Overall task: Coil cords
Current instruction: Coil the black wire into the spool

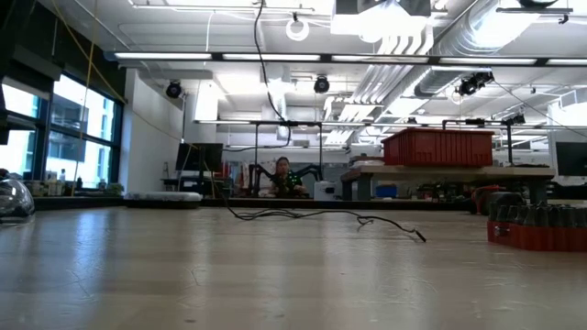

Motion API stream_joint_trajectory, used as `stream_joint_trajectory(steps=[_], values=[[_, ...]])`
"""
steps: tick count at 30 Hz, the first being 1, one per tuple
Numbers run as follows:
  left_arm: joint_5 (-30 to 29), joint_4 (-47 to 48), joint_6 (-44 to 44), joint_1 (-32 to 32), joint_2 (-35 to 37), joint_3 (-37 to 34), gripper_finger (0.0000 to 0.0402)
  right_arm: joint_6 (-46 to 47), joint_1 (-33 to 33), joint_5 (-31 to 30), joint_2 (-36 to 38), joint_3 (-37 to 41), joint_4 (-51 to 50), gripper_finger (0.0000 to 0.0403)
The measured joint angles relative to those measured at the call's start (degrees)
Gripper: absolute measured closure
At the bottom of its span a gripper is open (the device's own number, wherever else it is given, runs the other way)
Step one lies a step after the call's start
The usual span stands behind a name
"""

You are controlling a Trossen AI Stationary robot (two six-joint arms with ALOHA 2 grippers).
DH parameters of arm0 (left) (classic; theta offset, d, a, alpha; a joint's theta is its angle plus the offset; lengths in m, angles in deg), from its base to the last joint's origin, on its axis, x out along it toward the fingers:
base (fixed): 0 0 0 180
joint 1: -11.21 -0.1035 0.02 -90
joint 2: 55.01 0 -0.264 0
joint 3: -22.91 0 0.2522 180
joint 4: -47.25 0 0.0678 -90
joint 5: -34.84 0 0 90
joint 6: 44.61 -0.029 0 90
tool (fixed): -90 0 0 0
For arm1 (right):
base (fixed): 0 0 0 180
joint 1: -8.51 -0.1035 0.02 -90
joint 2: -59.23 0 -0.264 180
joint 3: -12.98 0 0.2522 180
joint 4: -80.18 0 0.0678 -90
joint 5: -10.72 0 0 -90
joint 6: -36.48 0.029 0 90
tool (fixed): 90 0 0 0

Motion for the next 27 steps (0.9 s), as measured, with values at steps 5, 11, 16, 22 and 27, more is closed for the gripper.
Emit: stream_joint_trajectory(steps=[5, 11, 16, 22, 27], values=[[-0.47, -1.03, -0.39, -0.04, 0.01, 0.0, 0.0402, 2.45, -0.7, 0.0, -2.66, 0.0, 3.38, 0.0393], [-1.12, -4.08, -1.13, -0.72, -0.02, -0.02, 0.0402, 2.68, -2.11, 1.05, -3.49, 0.0, 4.29, 0.0399], [-1.51, -6.73, -2.4, -2.75, -0.02, -0.02, 0.0401, 3.44, -2.27, 1.11, -3.29, -0.02, 4.75, 0.0401], [-1.24, -6.36, -5.57, -4.86, -0.02, -0.02, 0.0402, 3.55, -2.25, 1.09, -3.27, -0.04, 4.28, 0.0402], [-0.85, -6.23, -7.39, -6.72, 0.21, -0.02, 0.0402, 3.04, -2.04, 1.1, -2.55, -0.04, 3.38, 0.0402]])
